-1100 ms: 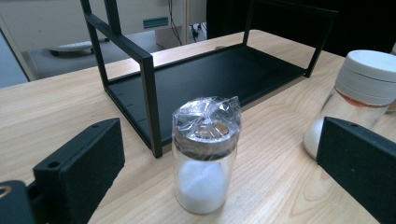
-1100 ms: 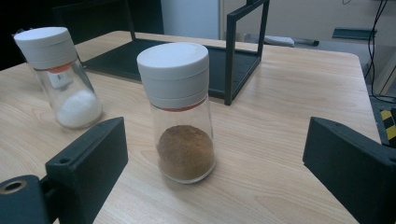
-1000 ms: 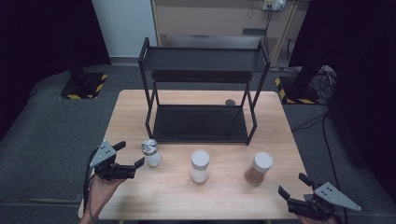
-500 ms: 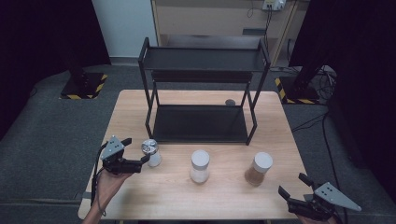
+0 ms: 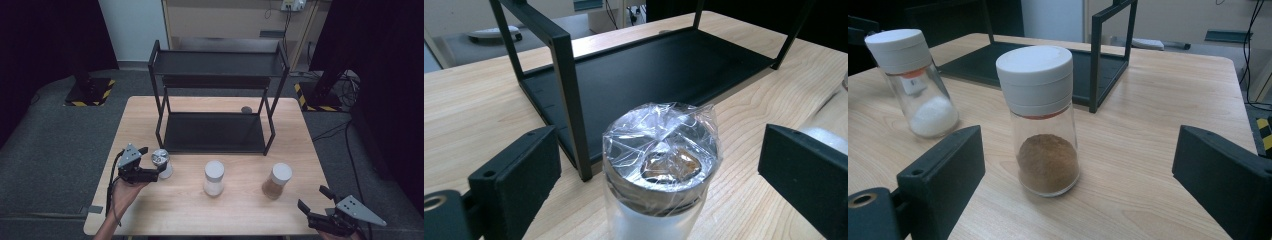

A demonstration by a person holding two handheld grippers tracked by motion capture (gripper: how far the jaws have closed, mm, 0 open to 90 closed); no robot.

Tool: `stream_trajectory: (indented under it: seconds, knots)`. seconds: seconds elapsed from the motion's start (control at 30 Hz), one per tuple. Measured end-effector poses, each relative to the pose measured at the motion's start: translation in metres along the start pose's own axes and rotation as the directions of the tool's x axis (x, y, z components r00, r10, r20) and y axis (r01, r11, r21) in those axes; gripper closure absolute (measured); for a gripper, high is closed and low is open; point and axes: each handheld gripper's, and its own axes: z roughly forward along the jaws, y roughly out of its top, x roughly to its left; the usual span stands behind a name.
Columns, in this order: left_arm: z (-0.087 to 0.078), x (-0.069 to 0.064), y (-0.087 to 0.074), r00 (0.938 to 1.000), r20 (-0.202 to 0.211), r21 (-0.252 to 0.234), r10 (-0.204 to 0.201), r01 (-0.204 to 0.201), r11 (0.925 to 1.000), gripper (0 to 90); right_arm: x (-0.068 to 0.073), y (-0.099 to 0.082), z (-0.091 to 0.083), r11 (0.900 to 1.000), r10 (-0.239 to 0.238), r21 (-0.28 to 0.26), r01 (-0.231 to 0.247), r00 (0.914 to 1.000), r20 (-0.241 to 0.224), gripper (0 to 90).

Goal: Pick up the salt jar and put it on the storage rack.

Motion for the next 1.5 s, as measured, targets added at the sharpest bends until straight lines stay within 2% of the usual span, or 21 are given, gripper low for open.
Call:
stream_trajectory:
  seconds: [0.47,0.63,0.7,0.77,0.87,1.07,1.2,1.5]
  knots:
    - [0.016,0.004,-0.003,0.9998,0.020,0.010,0.001,-0.002,0.9999,10.5,0.000,0.000,0.000,1.0000,0.001,-0.001,-0.001,1.0000,-0.001,7.1]
    - [0.020,0.005,-0.006,0.9995,0.030,0.002,0.009,-0.009,1.0000,17.1,0.000,0.000,0.000,1.0000,0.001,-0.002,-0.001,1.0000,-0.001,7.1]
    - [0.021,0.006,-0.007,0.9993,0.034,-0.001,0.014,-0.014,0.9999,24.1,0.000,0.000,0.000,1.0000,0.001,-0.001,-0.001,1.0000,-0.001,7.2]
    - [0.021,0.006,-0.010,0.9994,0.029,-0.009,0.021,-0.021,0.9997,27.4,0.000,0.000,0.000,1.0000,0.000,-0.002,0.000,1.0000,-0.001,7.2]
    - [0.020,0.010,-0.016,0.9993,0.036,-0.030,0.009,-0.008,0.9995,32.6,0.000,0.000,0.000,1.0000,0.000,-0.002,0.000,1.0000,-0.001,7.2]
    - [0.020,0.009,-0.017,0.9994,0.031,-0.038,0.015,-0.014,0.9992,33.2,0.000,0.000,0.000,1.0000,0.001,-0.002,-0.001,1.0000,-0.002,7.3]
    - [0.020,0.011,-0.018,0.9995,0.032,-0.045,0.000,0.002,0.9990,33.4,0.000,-0.001,0.000,1.0000,0.002,-0.003,-0.002,1.0000,-0.001,7.2]
    - [0.021,0.009,-0.014,0.9995,0.032,-0.031,0.008,-0.007,0.9995,33.5,-0.001,-0.001,0.000,1.0000,0.005,-0.005,-0.005,1.0000,0.001,7.0]
